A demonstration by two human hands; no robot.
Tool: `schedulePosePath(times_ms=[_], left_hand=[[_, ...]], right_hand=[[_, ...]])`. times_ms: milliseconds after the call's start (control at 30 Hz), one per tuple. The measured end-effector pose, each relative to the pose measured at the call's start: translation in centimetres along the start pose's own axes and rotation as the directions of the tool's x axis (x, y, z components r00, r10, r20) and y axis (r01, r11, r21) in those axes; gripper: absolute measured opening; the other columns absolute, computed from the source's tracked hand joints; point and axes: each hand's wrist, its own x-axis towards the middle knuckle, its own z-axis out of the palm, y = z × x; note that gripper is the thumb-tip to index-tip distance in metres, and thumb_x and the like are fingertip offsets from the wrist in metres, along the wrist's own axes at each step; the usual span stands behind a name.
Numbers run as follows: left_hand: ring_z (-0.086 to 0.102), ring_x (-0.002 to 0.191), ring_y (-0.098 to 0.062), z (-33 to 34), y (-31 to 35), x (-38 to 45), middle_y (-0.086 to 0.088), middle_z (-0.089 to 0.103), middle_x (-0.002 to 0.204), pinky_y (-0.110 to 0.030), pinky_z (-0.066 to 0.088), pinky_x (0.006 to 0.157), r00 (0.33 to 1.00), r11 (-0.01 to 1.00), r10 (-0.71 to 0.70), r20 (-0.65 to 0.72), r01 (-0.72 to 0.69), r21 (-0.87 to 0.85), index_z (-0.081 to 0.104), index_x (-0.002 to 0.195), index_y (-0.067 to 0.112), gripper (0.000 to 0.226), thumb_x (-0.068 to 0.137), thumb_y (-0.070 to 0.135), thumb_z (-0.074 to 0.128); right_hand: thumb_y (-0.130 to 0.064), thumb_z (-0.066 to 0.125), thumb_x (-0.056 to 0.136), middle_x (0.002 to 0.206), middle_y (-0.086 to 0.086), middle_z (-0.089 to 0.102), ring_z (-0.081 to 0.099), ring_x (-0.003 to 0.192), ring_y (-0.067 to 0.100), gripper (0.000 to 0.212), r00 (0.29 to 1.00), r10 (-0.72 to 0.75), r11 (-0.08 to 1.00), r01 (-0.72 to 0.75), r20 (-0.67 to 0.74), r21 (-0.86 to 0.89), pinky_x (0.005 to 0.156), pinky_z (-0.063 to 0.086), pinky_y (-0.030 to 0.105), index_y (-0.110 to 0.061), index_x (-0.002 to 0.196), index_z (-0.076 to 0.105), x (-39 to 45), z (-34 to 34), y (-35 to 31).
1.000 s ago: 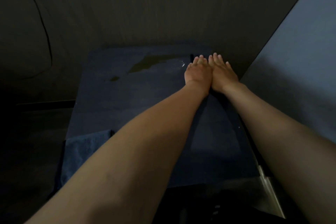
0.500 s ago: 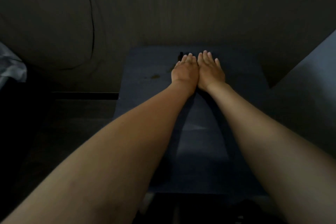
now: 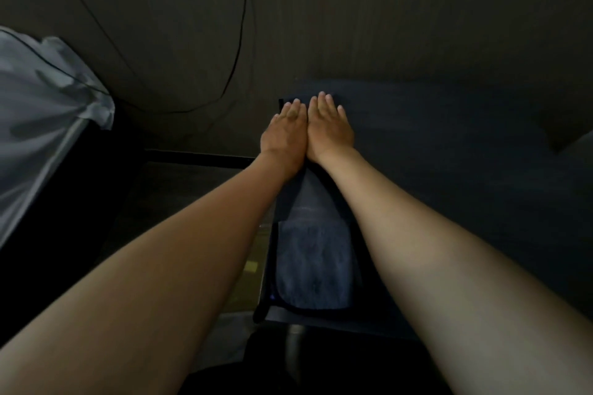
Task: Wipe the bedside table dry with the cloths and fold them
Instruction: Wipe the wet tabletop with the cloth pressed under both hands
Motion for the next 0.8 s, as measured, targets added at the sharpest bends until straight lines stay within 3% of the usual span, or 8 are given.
schedulePosePath(times_ms=[433,600,800], left_hand=[[0.006,0.153,-0.021,0.5,-0.8,3.9,-0.006,0.004,0.166,-0.04,0.015,0.121,0.999,0.999,-0.047,-0.003,0.047,0.0,0.007,0.159,0.013,0.065,0.104,0.021,0.041],[0.005,0.153,-0.022,0.5,2.4,6.8,-0.008,0.005,0.166,-0.04,0.017,0.121,1.0,1.0,-0.015,0.021,0.015,-0.013,0.009,0.158,0.011,0.064,0.105,0.019,0.042],[0.005,0.153,-0.022,1.0,9.7,9.0,-0.009,0.005,0.166,-0.037,0.018,0.12,0.999,0.999,0.044,0.019,-0.043,-0.032,0.008,0.158,0.009,0.065,0.104,0.018,0.043]], right_hand=[[-0.023,0.036,0.104,0.165,0.011,-0.012,-0.01,0.153,0.022,0.07,0.999,-0.026,1.0,0.026,0.028,-0.017,0.124,-0.002,0.037,-0.004,0.157,-0.006,3.8,-0.9,0.2],[-0.026,0.051,0.099,0.165,0.009,-0.013,-0.01,0.153,0.021,0.084,1.0,0.002,1.0,-0.001,0.031,-0.029,0.124,-0.002,0.037,-0.005,0.157,-0.007,5.0,-1.5,4.0],[-0.03,0.047,0.101,0.166,0.008,-0.011,-0.01,0.153,0.02,0.081,0.998,0.054,0.998,-0.054,0.019,-0.017,0.124,-0.004,0.038,-0.007,0.157,-0.006,4.8,-2.5,11.5]])
